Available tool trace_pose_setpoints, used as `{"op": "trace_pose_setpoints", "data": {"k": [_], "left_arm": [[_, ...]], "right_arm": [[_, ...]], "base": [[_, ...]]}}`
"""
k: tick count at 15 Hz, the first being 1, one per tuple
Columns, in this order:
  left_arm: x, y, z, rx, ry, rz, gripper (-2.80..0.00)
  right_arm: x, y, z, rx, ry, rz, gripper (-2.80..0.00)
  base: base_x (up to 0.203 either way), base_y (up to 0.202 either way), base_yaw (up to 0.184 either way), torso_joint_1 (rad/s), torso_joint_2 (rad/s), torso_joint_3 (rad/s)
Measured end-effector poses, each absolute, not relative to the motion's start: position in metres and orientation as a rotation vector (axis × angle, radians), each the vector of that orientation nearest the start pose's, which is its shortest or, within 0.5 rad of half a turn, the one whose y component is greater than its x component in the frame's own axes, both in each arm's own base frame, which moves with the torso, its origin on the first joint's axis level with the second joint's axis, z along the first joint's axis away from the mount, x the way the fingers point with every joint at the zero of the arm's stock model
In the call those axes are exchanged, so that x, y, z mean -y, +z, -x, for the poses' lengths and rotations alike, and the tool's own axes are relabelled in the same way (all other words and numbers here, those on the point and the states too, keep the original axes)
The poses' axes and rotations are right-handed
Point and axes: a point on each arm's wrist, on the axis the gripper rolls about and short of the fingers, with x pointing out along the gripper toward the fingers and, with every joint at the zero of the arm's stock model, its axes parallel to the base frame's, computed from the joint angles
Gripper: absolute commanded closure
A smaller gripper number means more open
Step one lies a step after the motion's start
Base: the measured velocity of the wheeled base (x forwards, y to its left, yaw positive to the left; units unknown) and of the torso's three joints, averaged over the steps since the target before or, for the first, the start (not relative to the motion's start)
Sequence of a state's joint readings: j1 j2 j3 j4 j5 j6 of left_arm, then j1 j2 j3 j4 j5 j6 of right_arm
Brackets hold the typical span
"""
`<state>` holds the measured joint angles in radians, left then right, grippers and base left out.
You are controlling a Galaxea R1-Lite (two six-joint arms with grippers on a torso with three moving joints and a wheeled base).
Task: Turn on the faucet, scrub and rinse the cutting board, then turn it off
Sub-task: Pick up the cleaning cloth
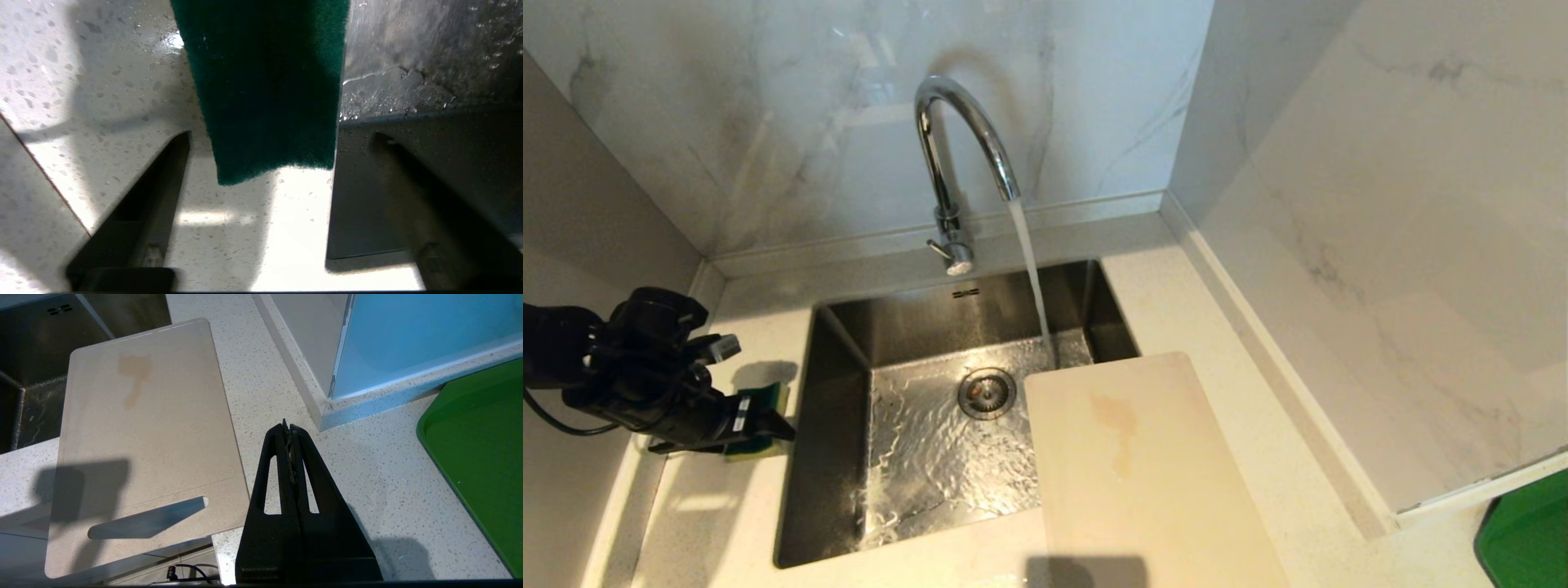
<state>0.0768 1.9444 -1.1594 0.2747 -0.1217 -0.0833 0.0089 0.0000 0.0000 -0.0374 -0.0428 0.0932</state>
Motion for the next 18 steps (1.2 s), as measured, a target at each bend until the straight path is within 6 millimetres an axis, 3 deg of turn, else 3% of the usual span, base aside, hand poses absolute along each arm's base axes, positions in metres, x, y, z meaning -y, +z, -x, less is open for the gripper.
{"op": "trace_pose_setpoints", "data": {"k": [5,11,14,18], "left_arm": [[-0.025,0.111,-0.340,-1.080,0.018,0.198,0.00],[-0.028,0.118,-0.341,-1.059,0.024,0.205,0.00],[-0.027,0.134,-0.332,-1.034,0.010,0.199,0.00],[-0.024,0.181,-0.304,-0.943,-0.041,0.125,0.00]], "right_arm": [[0.001,0.079,0.023,0.039,-0.032,-0.094,0.00],[0.001,0.079,0.023,0.039,-0.032,-0.094,0.00],[0.001,0.079,0.023,0.039,-0.032,-0.094,0.00],[0.001,0.079,0.023,0.039,-0.032,-0.094,0.00]], "base": [[0.000,0.000,0.000,0.000,0.00,0.000],[0.000,0.000,0.000,0.000,0.00,0.000],[0.000,0.000,0.000,0.000,0.00,0.000],[0.000,0.000,0.000,0.000,0.00,0.000]]}}
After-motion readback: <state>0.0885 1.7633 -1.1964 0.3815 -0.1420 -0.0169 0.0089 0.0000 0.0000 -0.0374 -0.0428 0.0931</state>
